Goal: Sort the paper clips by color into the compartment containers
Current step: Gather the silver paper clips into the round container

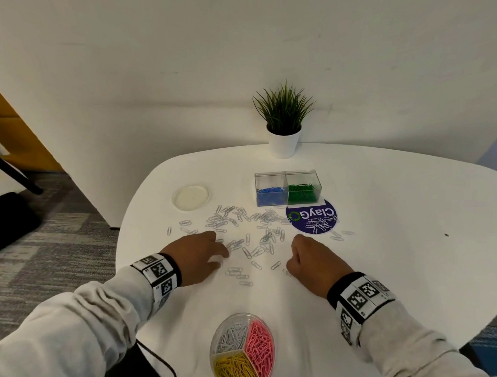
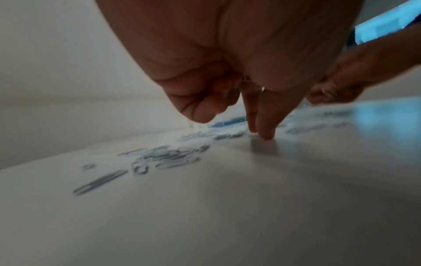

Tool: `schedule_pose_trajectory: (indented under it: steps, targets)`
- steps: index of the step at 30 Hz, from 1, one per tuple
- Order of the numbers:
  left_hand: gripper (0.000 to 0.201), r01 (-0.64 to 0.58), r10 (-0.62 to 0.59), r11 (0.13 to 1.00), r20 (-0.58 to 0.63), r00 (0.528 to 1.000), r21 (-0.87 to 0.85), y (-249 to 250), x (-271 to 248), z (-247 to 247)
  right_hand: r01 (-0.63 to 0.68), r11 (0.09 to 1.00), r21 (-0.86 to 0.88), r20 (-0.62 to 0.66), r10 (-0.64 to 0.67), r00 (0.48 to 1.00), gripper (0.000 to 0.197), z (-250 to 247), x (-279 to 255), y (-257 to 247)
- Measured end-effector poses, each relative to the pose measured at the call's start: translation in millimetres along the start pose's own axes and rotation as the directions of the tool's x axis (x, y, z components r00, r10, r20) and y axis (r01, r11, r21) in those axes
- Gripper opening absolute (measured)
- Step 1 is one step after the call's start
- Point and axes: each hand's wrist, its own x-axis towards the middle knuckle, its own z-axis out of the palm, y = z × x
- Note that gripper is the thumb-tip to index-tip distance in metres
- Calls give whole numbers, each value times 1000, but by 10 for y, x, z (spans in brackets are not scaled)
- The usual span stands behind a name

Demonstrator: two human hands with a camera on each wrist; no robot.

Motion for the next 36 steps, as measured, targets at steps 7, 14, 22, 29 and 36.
schedule_pose_trajectory:
  steps: [7, 14, 22, 29, 36]
  targets:
    - [13, -4, 8, 998, -57, 998, 70, -42, 92, 100, -342, 293, 893, 285, 221, 933, 21, -151, 58, 238]
    - [18, 276, -376, 262, 166, 912, -925, 2, 132, -150, -338, 324, 884, 279, 215, 936, 16, -136, 55, 135]
    - [12, 326, -239, -17, 320, 917, -945, 168, 107, -210, 104, 955, -278, 168, -58, 984, 22, 202, 24, -14]
    - [28, 105, -98, 978, 50, 994, -182, 308, 80, -22, 163, 958, -235, 167, -126, 978, 8, 158, 120, -97]
    - [21, -27, 27, 1000, 24, 999, 9, 358, -40, 101, 168, 985, -31, 139, -162, 977, 7, 91, 209, -128]
